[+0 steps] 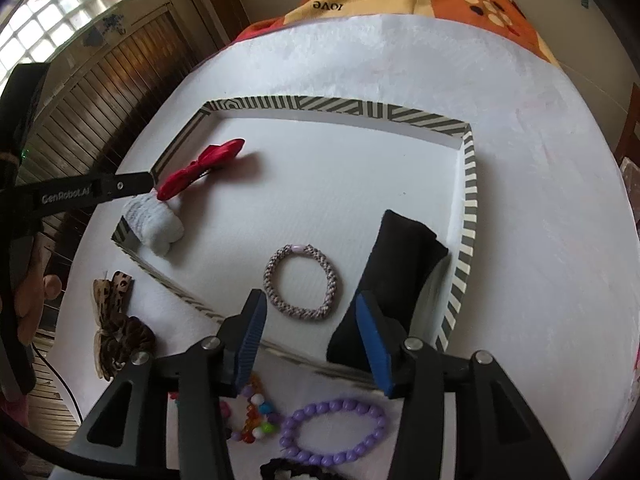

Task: Organize jewelry
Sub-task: 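Carry the red bow to the tray with left tool while right places grey bracelet, then release the red bow onto the white scrunchie and withdraw both tools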

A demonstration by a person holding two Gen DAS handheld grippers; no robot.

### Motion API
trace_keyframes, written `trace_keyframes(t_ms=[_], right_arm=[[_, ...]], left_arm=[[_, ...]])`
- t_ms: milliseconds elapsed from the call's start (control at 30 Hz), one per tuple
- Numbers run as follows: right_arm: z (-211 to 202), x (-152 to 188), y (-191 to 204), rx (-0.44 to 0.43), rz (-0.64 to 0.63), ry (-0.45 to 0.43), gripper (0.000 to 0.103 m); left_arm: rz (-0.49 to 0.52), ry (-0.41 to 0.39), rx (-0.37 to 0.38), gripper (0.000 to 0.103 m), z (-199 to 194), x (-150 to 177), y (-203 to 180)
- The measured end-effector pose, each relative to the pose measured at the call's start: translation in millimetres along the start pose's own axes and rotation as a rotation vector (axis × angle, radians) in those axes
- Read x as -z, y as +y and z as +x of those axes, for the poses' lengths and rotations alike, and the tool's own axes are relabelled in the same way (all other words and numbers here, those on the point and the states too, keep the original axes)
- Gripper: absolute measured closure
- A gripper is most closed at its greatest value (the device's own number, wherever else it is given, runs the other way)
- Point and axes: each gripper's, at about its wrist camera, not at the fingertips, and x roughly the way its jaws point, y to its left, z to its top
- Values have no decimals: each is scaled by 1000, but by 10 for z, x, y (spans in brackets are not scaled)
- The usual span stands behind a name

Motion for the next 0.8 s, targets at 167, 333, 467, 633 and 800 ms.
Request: trace_keyframes(t_ms=[167,333,467,633,800], right_arm=[[-139,106,67,10,3,-18,52],[-287,244,135,15,12,-38,50],[-399,384,216,22,19,-51,46],[-517,555,324,24,21,-69,45],[-641,745,398,29,25,-84,44]], left_arm=[[-9,-23,-8,89,-207,192,29],[-14,-37,-10,89,-390,437,77],[-20,-41,-14,89,-513,642,120],[-27,-56,-18,89,-687,894,172],[-34,-63,-14,89,-830,1133,229]])
